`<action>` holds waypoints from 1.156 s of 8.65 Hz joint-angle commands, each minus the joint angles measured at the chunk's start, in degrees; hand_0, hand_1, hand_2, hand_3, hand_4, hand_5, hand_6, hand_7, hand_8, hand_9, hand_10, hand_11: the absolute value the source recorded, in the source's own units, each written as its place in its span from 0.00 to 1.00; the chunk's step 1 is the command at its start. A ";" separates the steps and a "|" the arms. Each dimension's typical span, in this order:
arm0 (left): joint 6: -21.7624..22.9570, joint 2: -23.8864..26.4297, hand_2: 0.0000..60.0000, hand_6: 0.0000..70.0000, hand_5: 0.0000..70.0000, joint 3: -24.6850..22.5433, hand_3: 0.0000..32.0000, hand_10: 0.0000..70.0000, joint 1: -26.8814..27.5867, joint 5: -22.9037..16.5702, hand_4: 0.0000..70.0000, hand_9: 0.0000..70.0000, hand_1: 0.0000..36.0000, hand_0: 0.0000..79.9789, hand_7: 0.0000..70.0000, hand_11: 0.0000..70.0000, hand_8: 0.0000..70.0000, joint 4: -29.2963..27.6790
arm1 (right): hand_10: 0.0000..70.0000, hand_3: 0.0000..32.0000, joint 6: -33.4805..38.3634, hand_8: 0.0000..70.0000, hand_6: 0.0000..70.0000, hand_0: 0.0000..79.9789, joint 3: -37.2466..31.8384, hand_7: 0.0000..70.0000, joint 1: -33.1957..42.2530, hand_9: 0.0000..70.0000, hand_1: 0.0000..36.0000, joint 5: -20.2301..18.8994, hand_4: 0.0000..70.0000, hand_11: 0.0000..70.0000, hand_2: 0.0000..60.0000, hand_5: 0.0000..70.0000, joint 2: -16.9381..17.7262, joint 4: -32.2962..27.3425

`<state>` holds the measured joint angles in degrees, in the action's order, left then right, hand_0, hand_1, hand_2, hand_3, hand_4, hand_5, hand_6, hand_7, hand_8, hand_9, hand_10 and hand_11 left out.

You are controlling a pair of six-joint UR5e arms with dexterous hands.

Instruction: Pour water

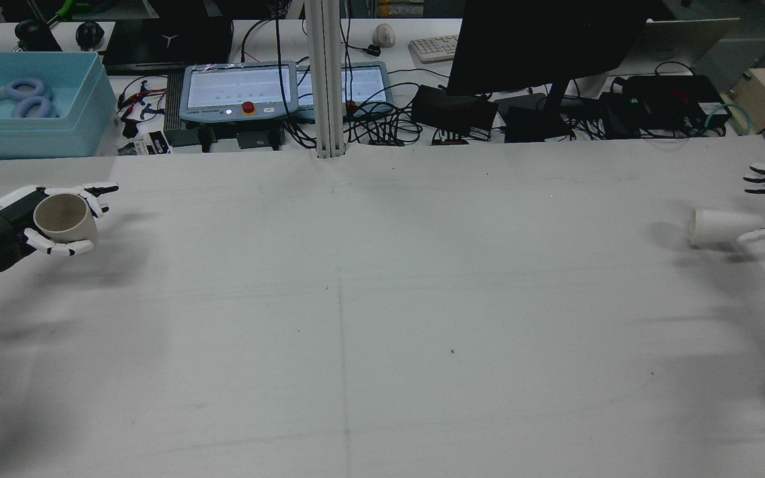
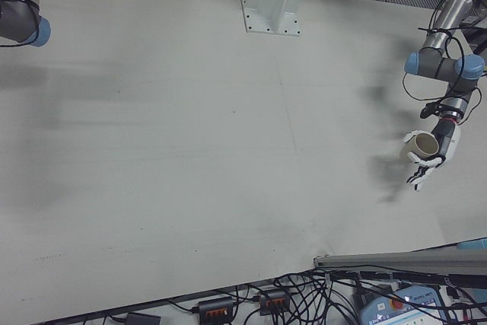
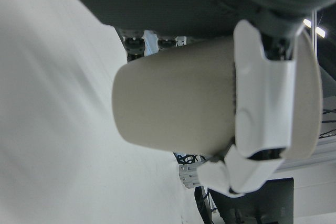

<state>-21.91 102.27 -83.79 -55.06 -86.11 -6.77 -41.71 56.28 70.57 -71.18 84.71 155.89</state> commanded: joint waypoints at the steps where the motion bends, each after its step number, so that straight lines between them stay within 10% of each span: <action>1: 1.61 -3.73 1.00 0.20 1.00 1.96 0.00 0.14 -2.94 -1.25 1.00 0.08 0.92 0.78 0.25 0.22 0.10 -4.73 | 0.00 0.00 9.51 0.11 0.01 0.63 -0.56 0.04 0.26 0.01 0.16 0.17 0.00 0.00 0.00 0.13 0.80 -1.03; 4: 1.61 -4.36 1.00 0.20 1.00 9.58 0.00 0.14 -3.82 -1.87 1.00 0.08 0.84 0.77 0.25 0.22 0.11 -11.92 | 0.00 0.48 10.69 0.08 0.00 0.59 11.00 0.00 3.25 0.00 0.00 -0.10 0.00 0.00 0.00 0.04 7.47 -0.50; 5: 1.52 -4.62 0.84 0.21 1.00 11.52 0.00 0.14 -5.13 -1.95 1.00 0.08 0.78 0.78 0.25 0.22 0.11 -13.77 | 0.00 0.52 10.60 0.08 0.00 0.60 13.74 0.00 4.13 0.00 0.03 -0.18 0.00 0.00 0.00 0.06 8.70 -0.41; 6: 1.52 -6.36 0.24 0.20 1.00 11.97 0.00 0.12 -5.23 -1.87 1.00 0.07 0.52 0.77 0.24 0.19 0.11 -15.19 | 0.00 0.51 10.51 0.07 0.00 0.61 15.16 0.00 4.48 0.00 0.06 -0.18 0.00 0.00 0.00 0.08 9.50 -0.32; 7: 1.17 -7.68 0.00 0.17 1.00 12.41 0.00 0.09 -5.32 -1.87 0.97 0.03 0.28 0.73 0.21 0.14 0.09 -15.98 | 0.00 0.46 10.51 0.07 0.00 0.61 15.70 0.00 4.49 0.00 0.09 -0.18 0.00 0.00 0.00 0.09 9.77 -0.32; 8: 1.08 -7.61 0.00 0.13 0.56 14.25 0.00 0.06 -5.23 -1.87 0.82 0.01 0.17 0.71 0.16 0.10 0.08 -17.21 | 0.00 0.44 10.51 0.07 0.00 0.61 15.79 0.00 4.57 0.00 0.10 -0.27 0.00 0.00 0.00 0.10 9.77 -0.32; 10: 0.99 -7.61 0.00 0.09 0.11 15.32 0.00 0.03 -5.15 -1.87 0.66 0.00 0.11 0.68 0.12 0.06 0.07 -17.92 | 0.00 0.44 10.34 0.07 0.00 0.62 16.75 0.01 4.66 0.00 0.15 -0.27 0.00 0.00 0.00 0.11 9.77 -0.24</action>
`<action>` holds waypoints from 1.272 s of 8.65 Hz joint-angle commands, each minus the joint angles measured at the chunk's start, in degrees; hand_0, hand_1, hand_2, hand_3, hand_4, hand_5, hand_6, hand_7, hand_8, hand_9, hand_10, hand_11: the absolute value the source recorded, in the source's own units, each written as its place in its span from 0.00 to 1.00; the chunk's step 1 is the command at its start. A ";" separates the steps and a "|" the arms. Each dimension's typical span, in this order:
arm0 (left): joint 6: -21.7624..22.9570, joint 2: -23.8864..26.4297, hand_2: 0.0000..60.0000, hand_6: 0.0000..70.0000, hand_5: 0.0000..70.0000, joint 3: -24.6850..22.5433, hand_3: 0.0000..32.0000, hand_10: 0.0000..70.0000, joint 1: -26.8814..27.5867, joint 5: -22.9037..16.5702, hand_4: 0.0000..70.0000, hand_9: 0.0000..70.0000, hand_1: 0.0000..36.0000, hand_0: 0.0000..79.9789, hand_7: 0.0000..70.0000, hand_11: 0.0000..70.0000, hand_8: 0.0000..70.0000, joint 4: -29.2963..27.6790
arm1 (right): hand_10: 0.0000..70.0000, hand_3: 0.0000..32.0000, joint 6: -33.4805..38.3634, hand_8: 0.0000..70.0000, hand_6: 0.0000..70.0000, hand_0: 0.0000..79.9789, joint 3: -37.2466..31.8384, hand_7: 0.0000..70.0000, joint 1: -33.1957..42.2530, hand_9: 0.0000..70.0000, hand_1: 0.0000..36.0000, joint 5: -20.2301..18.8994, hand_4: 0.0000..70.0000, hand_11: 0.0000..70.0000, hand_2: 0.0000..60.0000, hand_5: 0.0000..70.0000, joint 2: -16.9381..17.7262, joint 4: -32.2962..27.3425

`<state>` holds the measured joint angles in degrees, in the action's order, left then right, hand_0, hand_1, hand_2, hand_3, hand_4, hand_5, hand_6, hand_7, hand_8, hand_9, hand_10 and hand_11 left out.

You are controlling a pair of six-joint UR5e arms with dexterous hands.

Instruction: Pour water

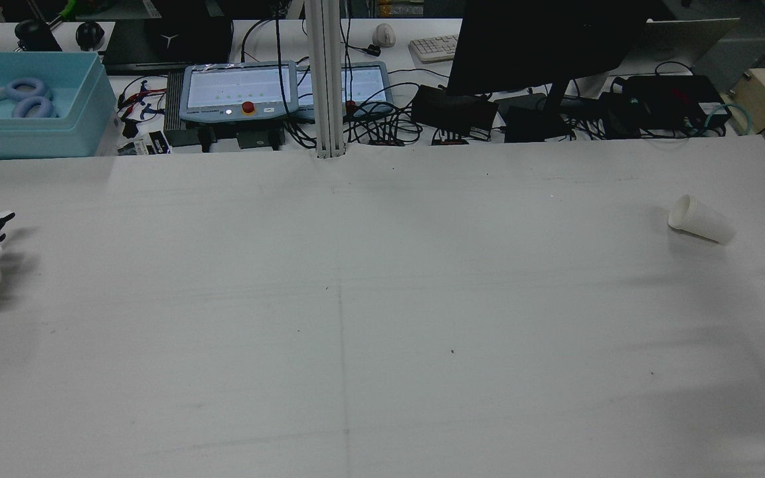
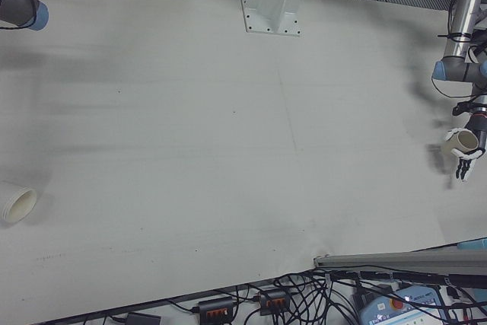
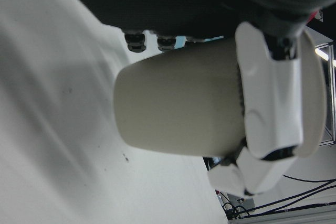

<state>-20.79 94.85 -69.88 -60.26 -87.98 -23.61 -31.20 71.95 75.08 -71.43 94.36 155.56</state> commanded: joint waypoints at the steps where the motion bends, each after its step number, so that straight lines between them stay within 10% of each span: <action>1: -0.21 -0.19 0.00 0.09 0.05 1.50 0.00 0.03 0.23 0.09 0.62 0.00 0.09 0.67 0.11 0.04 0.06 -1.08 | 0.00 0.46 -0.18 0.07 0.00 0.63 1.44 0.01 0.25 0.00 0.16 -0.03 0.00 0.00 0.00 0.11 0.12 0.27; 5: -0.48 -0.19 0.00 0.06 0.00 1.85 0.00 0.01 0.14 0.09 0.39 0.00 0.06 0.66 0.08 0.03 0.05 -1.61 | 0.00 0.43 -0.44 0.07 0.00 0.63 3.55 0.02 1.30 0.00 0.19 -0.03 0.00 0.00 0.00 0.12 1.35 1.07; 11: 1.81 -0.19 0.00 0.07 0.00 1.67 0.00 0.00 -10.91 -1.39 0.33 0.00 0.08 0.66 0.09 0.01 0.04 -2.14 | 0.00 0.49 -0.44 0.07 0.00 0.63 10.20 0.01 6.21 0.00 0.20 -4.59 0.00 0.00 0.00 0.08 2.93 2.72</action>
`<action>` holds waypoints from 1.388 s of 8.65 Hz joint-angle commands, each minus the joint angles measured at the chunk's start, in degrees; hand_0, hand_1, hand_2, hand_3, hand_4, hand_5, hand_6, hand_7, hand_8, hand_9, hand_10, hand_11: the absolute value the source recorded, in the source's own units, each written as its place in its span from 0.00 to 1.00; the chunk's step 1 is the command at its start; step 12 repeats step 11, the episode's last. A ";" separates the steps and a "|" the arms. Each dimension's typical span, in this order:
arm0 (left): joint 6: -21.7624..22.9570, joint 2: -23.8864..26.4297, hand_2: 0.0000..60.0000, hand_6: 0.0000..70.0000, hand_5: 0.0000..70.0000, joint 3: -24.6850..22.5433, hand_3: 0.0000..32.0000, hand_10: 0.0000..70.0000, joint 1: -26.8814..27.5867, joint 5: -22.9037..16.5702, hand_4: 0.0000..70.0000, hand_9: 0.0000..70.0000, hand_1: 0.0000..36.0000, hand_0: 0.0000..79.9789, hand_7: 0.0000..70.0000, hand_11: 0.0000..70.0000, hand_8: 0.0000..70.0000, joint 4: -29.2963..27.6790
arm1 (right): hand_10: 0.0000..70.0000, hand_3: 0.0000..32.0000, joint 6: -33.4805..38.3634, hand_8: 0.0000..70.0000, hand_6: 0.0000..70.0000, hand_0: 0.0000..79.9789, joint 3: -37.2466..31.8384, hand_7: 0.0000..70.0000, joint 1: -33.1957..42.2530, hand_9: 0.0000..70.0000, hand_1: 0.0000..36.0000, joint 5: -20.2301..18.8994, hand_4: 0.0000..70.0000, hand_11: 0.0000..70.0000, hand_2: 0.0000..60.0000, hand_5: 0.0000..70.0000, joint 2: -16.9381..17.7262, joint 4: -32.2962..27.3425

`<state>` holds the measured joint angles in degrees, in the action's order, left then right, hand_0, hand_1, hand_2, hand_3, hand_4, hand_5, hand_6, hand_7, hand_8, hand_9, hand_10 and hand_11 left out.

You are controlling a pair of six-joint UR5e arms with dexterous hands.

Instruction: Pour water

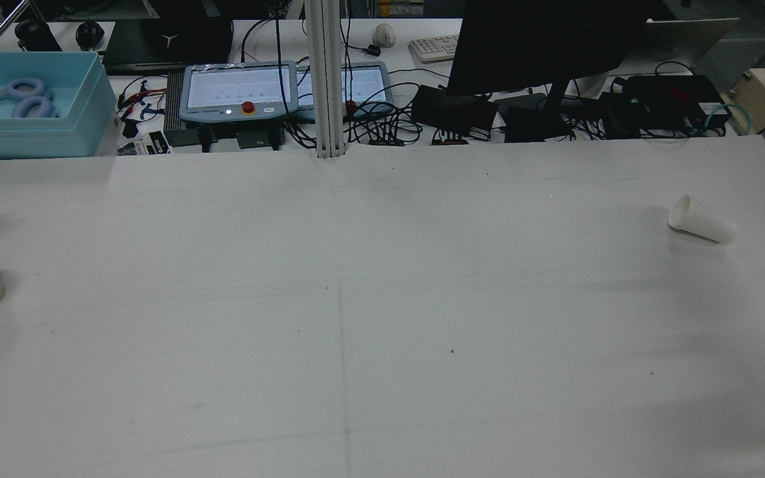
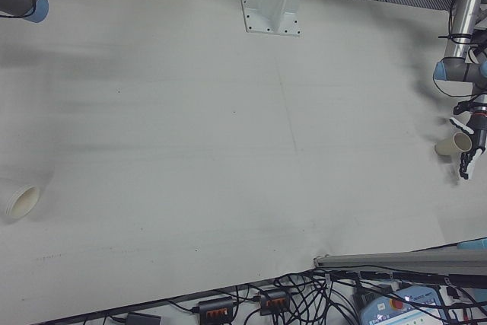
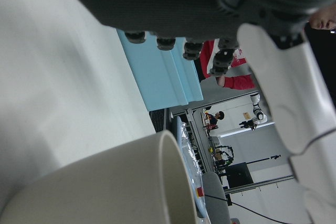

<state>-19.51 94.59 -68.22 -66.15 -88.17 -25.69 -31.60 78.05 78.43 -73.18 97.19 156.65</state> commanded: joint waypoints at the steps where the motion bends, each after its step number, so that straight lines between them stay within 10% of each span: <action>1: 0.52 0.07 0.00 0.08 0.00 -0.68 0.00 0.01 -7.65 -2.08 0.32 0.00 0.08 0.66 0.10 0.02 0.03 -0.06 | 0.00 0.56 -0.04 0.06 0.00 0.63 9.35 0.02 5.82 0.00 0.19 -5.89 0.00 0.00 0.00 0.08 -0.15 5.90; 4: 3.59 0.60 0.00 0.13 0.00 -6.72 0.00 0.01 -11.28 -4.29 0.42 0.01 0.02 0.65 0.17 0.03 0.05 5.18 | 0.00 0.65 1.79 0.07 0.01 0.61 22.04 0.04 10.42 0.00 0.15 -12.16 0.01 0.00 0.00 0.08 -0.68 16.04; 9: 7.37 3.06 0.00 0.18 0.05 -15.62 0.00 0.04 -19.53 -8.42 0.47 0.04 0.05 0.66 0.24 0.06 0.06 16.62 | 0.00 0.01 4.62 0.10 0.15 0.63 23.20 0.19 11.74 0.02 0.20 -15.94 0.20 0.00 0.00 0.18 -0.59 16.23; 12: 10.18 3.23 0.00 0.18 0.04 -17.72 0.00 0.06 -21.63 -11.03 0.45 0.05 0.03 0.65 0.24 0.09 0.06 19.34 | 0.00 0.00 6.02 0.08 0.14 0.63 23.99 0.19 13.58 0.02 0.22 -16.03 0.21 0.00 0.00 0.17 -0.51 16.23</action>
